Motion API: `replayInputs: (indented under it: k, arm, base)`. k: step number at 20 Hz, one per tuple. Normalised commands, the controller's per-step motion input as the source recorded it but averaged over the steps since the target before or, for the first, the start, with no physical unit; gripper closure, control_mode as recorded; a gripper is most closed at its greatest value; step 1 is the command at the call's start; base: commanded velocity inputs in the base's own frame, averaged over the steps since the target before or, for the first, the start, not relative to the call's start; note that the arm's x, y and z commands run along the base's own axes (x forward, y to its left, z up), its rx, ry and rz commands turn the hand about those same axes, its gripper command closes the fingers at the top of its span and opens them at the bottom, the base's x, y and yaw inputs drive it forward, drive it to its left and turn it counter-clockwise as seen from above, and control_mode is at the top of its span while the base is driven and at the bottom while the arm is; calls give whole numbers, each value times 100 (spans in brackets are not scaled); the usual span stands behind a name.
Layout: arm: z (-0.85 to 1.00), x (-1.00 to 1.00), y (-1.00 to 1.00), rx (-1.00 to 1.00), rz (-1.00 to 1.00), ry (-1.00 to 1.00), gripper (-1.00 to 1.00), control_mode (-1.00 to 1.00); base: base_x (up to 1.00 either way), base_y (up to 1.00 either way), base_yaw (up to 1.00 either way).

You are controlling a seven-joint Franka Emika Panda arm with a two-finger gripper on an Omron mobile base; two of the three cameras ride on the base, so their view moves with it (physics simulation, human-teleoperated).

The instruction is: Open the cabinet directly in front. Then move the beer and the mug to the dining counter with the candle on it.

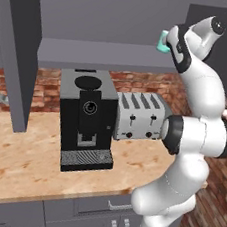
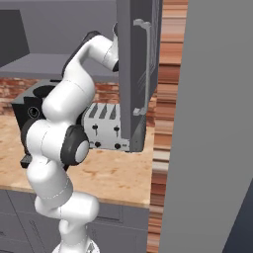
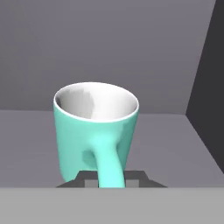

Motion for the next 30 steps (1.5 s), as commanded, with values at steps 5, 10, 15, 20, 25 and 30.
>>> replayInputs:
  k: [5, 10, 15, 20, 25, 30]
  arm:
    - [36, -4, 4, 0, -3, -17, 100, -100]
    - [0, -5, 0, 0, 0, 0, 100, -100]
    - [0, -94, 5, 0, 7, 0, 100, -100]
    - [0, -100, 37, 0, 12, -2, 100, -100]
    - [-20, -100, 80, 0, 20, 0, 100, -100]
    - [-42, -100, 100, 0, 21, 4, 100, -100]
  base:
    - [0, 0, 0]
    - [0, 0, 0]
    - [0, 0, 0]
    - [0, 0, 0]
    - [0, 0, 0]
    - [0, 0, 0]
